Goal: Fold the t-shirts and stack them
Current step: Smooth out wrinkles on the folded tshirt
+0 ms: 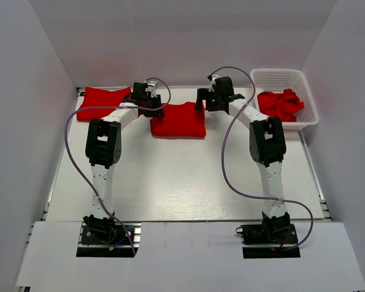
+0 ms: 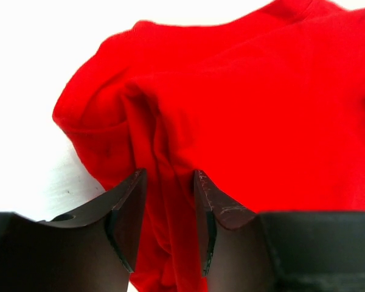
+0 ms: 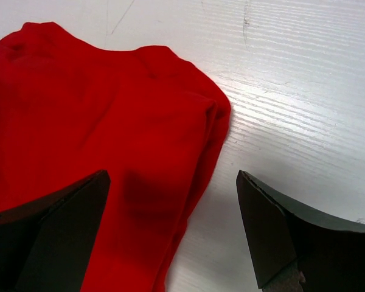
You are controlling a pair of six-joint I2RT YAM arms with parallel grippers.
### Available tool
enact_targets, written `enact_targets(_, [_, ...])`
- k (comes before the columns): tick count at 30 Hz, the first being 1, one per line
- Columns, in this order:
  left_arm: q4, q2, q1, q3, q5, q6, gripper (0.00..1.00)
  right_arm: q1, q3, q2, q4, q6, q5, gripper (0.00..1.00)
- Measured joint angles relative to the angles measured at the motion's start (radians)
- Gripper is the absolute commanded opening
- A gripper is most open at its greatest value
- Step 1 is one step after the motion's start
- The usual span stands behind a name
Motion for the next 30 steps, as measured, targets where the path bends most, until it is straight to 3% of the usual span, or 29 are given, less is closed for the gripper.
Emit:
enact_targets(4, [0.010, 0.000, 0.000, -0.031, 0.003, 0.000, 0.47, 0.000, 0.011, 0.010, 0.006, 0.008, -0.011, 0.90])
enact_targets(8, [0.026, 0.000, 0.000, -0.037, 0.009, 0.001, 0.39, 0.000, 0.013, 0.012, 0.008, 0.010, -0.013, 0.90])
enact_targets(11, [0.039, 0.000, 0.000, -0.040, 0.027, 0.005, 0.29, 0.000, 0.013, 0.013, 0.009, 0.012, -0.013, 0.89])
enact_targets(13, [0.051, 0.000, 0.000, -0.040, 0.043, 0.003, 0.16, 0.000, 0.013, 0.014, 0.010, 0.013, -0.013, 0.84])
enact_targets(18, [0.068, 0.000, 0.000, -0.040, 0.070, 0.014, 0.02, 0.000, 0.028, 0.042, 0.013, 0.023, -0.019, 0.76])
enact_targets(20, [0.069, 0.000, 0.000, -0.040, 0.079, 0.018, 0.00, 0.000, 0.032, 0.054, 0.014, 0.026, -0.026, 0.70])
enact_targets(22, [0.075, 0.000, 0.001, -0.040, 0.089, 0.020, 0.00, 0.000, 0.038, 0.064, 0.014, 0.028, -0.034, 0.47])
enact_targets(23, [0.086, 0.000, 0.001, -0.043, 0.093, 0.021, 0.00, 0.000, 0.038, 0.066, 0.014, 0.034, -0.039, 0.29])
enact_targets(27, [0.191, -0.025, 0.007, -0.135, 0.090, 0.014, 0.00, 0.000, 0.039, 0.067, 0.022, 0.033, -0.050, 0.00])
enact_targets(30, [0.264, -0.076, 0.010, -0.263, 0.059, -0.003, 0.00, 0.000, 0.037, 0.067, 0.037, 0.034, -0.055, 0.00])
